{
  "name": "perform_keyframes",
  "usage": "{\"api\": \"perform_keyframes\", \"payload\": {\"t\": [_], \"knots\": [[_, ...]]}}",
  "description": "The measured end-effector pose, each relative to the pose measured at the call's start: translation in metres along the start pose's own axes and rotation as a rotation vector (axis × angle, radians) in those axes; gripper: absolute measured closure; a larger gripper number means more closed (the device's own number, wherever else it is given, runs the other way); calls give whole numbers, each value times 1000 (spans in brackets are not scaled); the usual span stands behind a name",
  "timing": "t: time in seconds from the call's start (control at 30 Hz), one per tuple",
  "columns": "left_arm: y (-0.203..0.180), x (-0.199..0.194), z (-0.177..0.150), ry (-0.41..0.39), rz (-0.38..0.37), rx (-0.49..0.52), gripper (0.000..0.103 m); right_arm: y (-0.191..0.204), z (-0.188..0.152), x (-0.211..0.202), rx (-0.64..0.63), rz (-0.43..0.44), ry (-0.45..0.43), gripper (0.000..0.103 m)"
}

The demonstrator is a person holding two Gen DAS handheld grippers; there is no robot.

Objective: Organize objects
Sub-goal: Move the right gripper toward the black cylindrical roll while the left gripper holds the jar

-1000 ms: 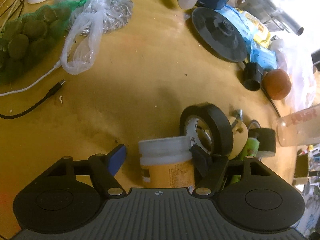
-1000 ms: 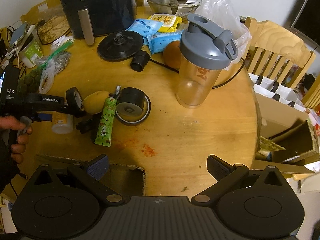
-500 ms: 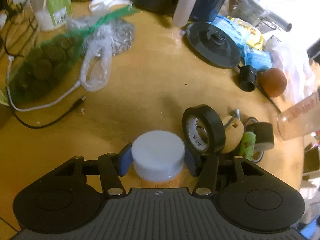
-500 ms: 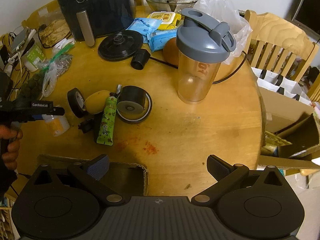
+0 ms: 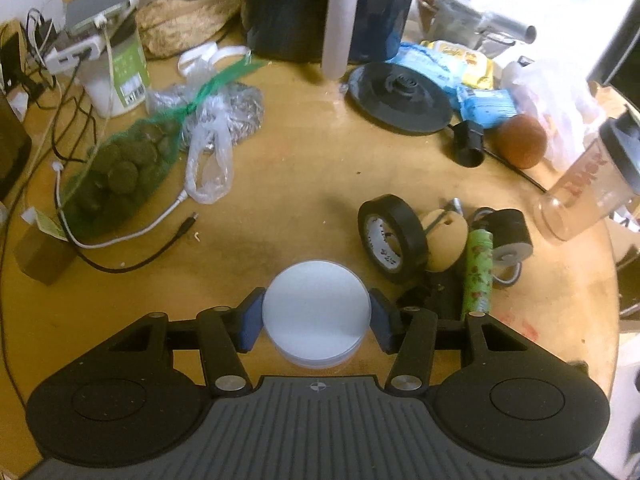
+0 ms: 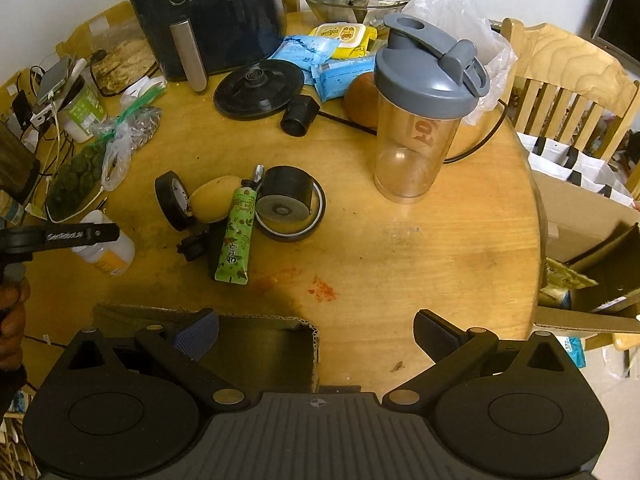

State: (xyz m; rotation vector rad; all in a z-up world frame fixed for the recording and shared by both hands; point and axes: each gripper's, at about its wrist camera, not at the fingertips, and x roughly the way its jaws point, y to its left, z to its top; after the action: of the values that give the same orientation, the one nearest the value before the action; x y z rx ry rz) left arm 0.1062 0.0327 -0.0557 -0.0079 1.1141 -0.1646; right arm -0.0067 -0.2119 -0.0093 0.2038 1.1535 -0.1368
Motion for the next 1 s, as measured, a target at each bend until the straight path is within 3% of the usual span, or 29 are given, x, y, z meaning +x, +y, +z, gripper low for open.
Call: {"api": "perform_keyframes", "payload": {"t": [0.27, 0.67, 1.0], "knots": [[-1, -36, -8, -58, -16, 37, 50, 4, 3, 0, -5, -7, -34, 0], [0, -71, -19, -110, -55, 96, 50, 8, 20, 8, -111, 3, -135, 0], [-3, -86, -34, -101, -99, 65, 50, 3, 43, 30, -221, 105, -176, 0]]}}
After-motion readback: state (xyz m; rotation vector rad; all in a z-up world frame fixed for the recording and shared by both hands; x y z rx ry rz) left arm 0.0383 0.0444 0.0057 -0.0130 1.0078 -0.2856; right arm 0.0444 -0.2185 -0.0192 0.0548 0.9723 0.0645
